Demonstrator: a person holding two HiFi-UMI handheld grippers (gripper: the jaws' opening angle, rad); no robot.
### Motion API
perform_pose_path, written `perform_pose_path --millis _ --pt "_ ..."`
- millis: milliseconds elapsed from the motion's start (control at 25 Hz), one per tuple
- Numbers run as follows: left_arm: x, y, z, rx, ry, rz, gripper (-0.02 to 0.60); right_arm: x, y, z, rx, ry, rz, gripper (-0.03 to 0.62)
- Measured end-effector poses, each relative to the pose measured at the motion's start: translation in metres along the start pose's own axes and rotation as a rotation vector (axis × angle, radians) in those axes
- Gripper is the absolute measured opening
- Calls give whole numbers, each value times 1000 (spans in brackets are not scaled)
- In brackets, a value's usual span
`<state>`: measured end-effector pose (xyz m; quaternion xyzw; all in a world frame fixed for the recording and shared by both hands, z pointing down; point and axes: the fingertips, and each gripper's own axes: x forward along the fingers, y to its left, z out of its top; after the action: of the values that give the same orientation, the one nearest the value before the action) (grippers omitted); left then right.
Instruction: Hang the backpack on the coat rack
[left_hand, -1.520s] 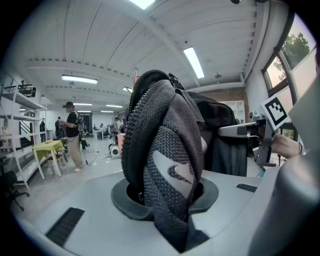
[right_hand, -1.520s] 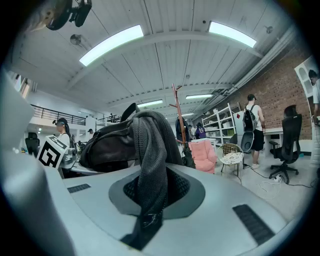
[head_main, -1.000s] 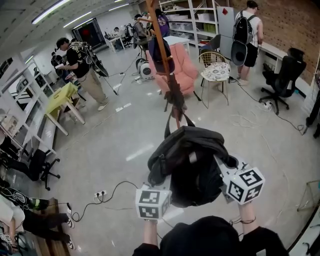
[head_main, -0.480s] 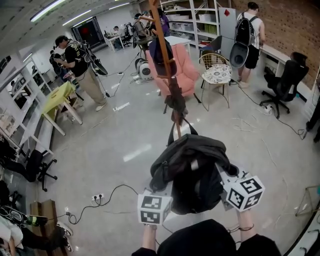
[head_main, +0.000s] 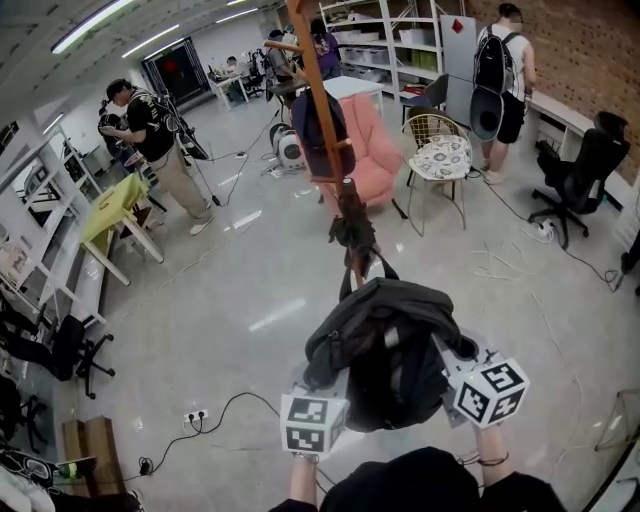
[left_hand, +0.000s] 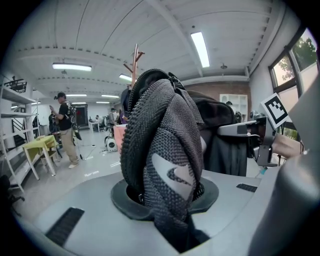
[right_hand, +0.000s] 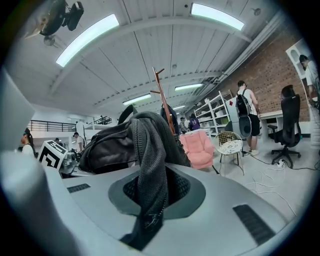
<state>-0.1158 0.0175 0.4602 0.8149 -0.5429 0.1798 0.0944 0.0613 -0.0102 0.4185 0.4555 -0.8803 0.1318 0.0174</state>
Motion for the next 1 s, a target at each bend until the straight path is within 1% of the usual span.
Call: perform_pose_path --millis 240,480,720,1000 --pt "59 14 28 -15 3 2 113 46 -46 24 -1 4 13 37" --pt "102 26 37 -41 6 22 113 84 -77 31 -11 22 40 37" --pt "123 39 52 -39 14 49 114 110 -93 43 -16 27 68 37" --pt "137 47 67 -36 29 55 114 127 -103 54 3 29 76 37"
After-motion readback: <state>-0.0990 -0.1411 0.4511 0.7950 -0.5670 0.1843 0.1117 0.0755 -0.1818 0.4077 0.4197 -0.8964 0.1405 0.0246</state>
